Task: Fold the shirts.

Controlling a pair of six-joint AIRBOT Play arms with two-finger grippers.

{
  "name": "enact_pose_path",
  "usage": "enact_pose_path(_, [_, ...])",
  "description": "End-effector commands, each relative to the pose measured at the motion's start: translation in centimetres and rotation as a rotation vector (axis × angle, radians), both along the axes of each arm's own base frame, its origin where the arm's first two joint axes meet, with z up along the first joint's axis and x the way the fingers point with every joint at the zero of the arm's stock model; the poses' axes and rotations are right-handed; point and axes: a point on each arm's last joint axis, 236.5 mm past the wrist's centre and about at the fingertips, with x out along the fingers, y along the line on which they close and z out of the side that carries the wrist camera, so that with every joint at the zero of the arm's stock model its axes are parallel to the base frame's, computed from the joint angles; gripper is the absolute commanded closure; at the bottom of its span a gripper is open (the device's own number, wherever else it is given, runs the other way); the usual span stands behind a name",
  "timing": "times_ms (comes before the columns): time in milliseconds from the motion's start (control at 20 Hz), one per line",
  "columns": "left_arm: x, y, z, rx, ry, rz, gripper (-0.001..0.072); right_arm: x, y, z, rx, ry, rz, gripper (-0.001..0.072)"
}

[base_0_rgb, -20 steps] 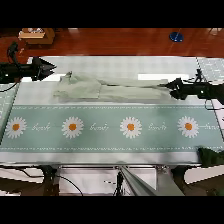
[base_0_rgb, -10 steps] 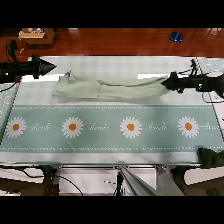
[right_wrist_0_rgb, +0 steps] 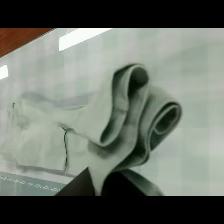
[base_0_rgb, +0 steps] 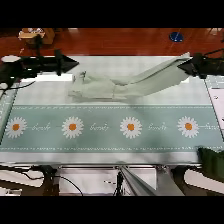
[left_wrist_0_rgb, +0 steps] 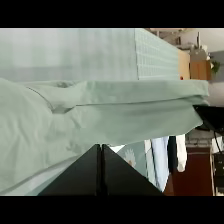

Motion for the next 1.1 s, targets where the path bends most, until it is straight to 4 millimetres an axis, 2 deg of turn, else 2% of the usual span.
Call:
enact_pose_path(0, [-2.4, -6.6, -1.3, 0.061, -0.008, -0.114, 0.0686, -3.5, 0.8, 2.9, -0.059, -0.003, 0.047, 0.0683])
enact_pose_path(200, [-6.0, -10.7, -5.7, 0.268, 0.026, -0.225, 0.0686, -7.0, 0.0, 5.5, -0.163, -0.004, 0.004, 0.0683])
enact_pose_path(300, [-6.8, -13.2, -6.1, 0.282, 0.014, -0.237, 0.0686, -8.7, -0.2, 5.8, -0.198, 0.026, -0.006, 0.0683])
enact_pose_path(450, [-7.5, -17.2, -6.3, 0.281, -0.024, -0.220, 0.0686, -10.6, 0.6, 5.7, -0.183, 0.083, 0.024, 0.0683])
enact_pose_path(550, [-8.5, -19.6, -7.4, 0.288, -0.021, -0.231, 0.0686, -11.3, 0.9, 5.9, -0.172, 0.104, 0.025, 0.0683])
enact_pose_path(800, [-13.0, -24.7, -10.7, 0.257, 0.068, -0.322, 0.0686, -12.4, 1.0, 7.1, -0.176, 0.088, -0.009, 0.0683])
enact_pose_path(1050, [-14.6, -27.3, -12.9, 0.209, 0.154, -0.317, 0.0686, -13.0, 1.2, 8.1, -0.170, 0.074, -0.034, 0.0683])
